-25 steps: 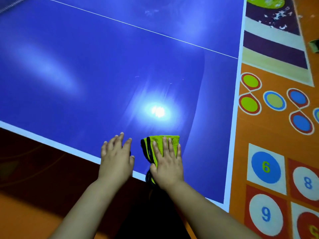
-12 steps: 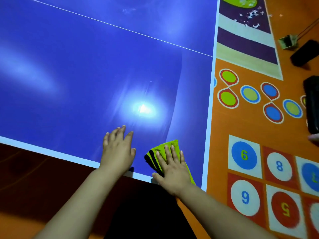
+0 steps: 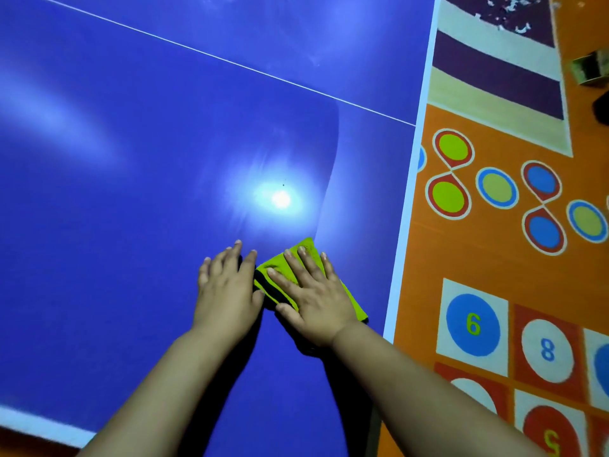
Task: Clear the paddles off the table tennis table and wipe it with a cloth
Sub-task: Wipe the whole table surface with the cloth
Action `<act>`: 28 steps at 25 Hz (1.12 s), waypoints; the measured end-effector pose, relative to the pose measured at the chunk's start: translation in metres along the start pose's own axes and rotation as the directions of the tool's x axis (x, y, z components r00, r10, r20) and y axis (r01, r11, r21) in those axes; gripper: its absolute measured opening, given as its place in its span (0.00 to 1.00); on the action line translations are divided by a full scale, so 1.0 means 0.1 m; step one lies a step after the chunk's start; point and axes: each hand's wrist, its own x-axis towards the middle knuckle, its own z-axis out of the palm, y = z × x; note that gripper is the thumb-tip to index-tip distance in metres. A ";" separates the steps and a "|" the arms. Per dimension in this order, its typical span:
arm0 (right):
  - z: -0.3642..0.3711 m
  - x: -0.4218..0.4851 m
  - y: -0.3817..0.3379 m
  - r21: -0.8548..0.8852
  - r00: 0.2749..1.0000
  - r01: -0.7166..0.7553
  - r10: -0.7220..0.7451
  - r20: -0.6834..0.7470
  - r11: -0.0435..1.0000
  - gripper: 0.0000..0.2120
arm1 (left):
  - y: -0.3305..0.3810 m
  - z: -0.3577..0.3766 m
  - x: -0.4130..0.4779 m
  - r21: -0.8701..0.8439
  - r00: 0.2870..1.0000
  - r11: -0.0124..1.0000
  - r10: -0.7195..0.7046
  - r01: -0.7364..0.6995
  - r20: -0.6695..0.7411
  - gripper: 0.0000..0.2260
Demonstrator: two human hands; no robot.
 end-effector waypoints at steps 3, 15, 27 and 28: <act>-0.16 0.59 0.55 -0.010 1.000 0.018 -0.018 0.007 1.000 0.30 | 0.21 0.04 0.48 -0.007 1.000 1.000 -0.012 0.012 -0.027 0.32; -0.59 2.61 2.49 0.021 0.994 -0.112 0.112 -0.012 0.994 0.27 | 0.89 0.15 1.73 0.019 0.995 1.000 0.003 -0.001 -0.097 0.34; -0.53 1.92 2.81 0.142 0.876 -0.476 0.482 -0.001 0.868 0.28 | 0.89 0.27 1.44 -0.013 0.996 1.000 0.021 -0.022 -0.085 0.33; -0.51 1.78 2.72 0.139 0.881 -0.469 0.473 0.002 0.872 0.28 | 0.89 0.27 1.38 -0.015 0.996 1.000 0.025 -0.027 -0.084 0.33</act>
